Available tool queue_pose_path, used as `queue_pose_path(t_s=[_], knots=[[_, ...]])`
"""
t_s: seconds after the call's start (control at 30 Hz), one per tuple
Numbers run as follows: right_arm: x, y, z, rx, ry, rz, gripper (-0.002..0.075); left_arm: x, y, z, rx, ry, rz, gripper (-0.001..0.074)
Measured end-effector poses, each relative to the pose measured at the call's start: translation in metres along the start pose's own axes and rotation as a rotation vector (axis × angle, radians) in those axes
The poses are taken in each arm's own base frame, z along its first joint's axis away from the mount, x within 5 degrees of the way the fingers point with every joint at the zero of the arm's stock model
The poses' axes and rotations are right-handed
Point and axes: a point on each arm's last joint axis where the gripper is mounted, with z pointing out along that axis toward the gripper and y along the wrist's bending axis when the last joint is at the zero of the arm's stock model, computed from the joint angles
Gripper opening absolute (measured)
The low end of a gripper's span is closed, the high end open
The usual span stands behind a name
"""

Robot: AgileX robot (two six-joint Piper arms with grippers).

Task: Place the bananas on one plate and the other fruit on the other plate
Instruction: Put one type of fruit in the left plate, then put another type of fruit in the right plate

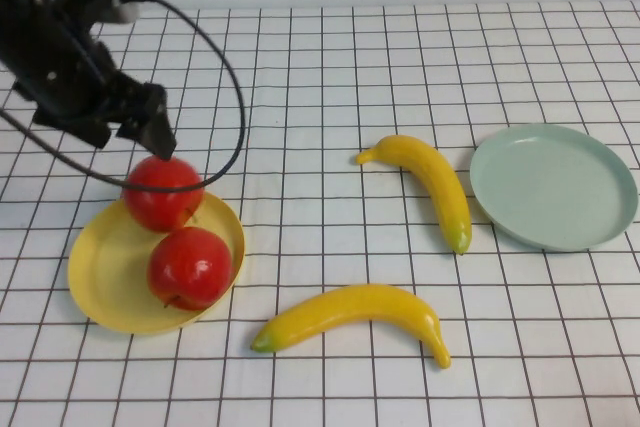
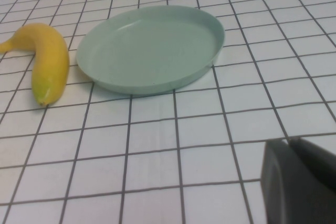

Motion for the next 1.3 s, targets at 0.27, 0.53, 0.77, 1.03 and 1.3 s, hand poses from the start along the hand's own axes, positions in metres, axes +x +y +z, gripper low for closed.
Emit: queue_pose_path(t_s=[0.27, 0.53, 0.77, 1.03, 1.3], knots=[[0.0, 0.0, 0.0, 0.0, 0.0, 0.0, -0.0015, 0.051, 0.02, 0.026, 0.065, 0.144, -0.088, 0.0652], [0.0, 0.0, 0.0, -0.001, 0.0, 0.004, -0.0015, 0.048, 0.011, -0.004, 0.013, -0.018, -0.06, 0.0652], [0.0, 0.0, 0.0, -0.001, 0.0, 0.004, -0.0015, 0.055, -0.011, -0.067, -0.05, -0.274, 0.043, 0.0411], [0.0, 0.0, 0.0, -0.001, 0.0, 0.004, -0.0015, 0.114, -0.052, -0.112, -0.082, -0.607, 0.103, 0.002], [0.0, 0.0, 0.0, -0.001, 0.0, 0.004, -0.0015, 0.215, -0.086, -0.117, -0.124, -0.79, 0.02, 0.0]])
